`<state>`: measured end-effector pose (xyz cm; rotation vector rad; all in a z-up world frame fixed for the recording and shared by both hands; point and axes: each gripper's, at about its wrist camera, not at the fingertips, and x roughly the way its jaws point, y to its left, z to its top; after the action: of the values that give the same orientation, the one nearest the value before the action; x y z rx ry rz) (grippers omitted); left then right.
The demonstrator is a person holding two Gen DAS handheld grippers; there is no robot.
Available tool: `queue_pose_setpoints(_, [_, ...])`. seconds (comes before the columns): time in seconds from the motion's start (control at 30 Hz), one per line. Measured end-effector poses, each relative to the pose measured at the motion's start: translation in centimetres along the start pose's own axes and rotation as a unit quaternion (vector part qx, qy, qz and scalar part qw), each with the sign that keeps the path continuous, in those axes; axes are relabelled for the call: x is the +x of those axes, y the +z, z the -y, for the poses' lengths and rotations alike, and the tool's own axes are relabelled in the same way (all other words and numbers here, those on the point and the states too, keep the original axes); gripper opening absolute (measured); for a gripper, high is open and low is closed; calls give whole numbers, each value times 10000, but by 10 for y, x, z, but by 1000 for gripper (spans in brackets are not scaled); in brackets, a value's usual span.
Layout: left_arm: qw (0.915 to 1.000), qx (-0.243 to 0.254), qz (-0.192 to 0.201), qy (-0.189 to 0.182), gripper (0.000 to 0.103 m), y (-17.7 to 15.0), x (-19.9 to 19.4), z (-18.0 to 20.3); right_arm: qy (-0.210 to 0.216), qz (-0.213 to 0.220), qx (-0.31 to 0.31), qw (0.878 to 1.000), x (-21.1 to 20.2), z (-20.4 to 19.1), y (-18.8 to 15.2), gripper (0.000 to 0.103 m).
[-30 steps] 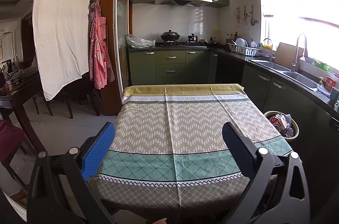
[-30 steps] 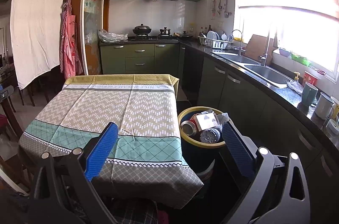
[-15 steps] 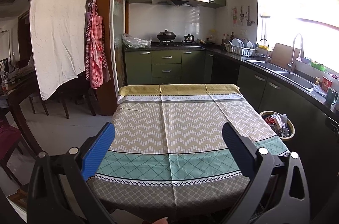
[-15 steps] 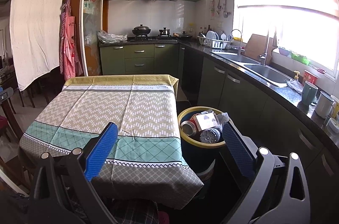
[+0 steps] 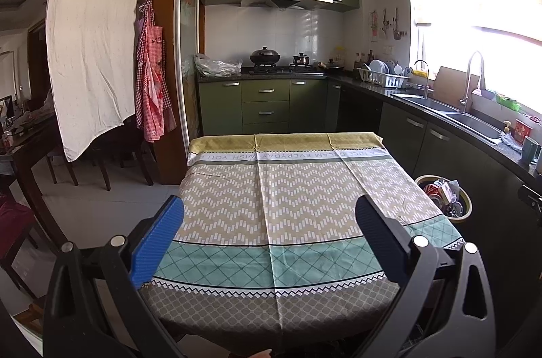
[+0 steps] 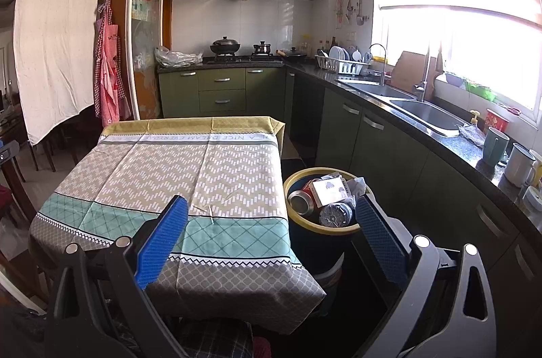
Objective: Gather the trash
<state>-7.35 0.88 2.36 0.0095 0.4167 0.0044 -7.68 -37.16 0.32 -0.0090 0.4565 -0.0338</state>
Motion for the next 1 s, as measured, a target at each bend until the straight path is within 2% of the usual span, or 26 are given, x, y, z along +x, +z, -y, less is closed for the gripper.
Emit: queue_pose_setpoints(1.0, [10000, 60, -37, -49, 96, 0, 4, -3, -31, -57, 35, 10000, 7, 0, -3, 98])
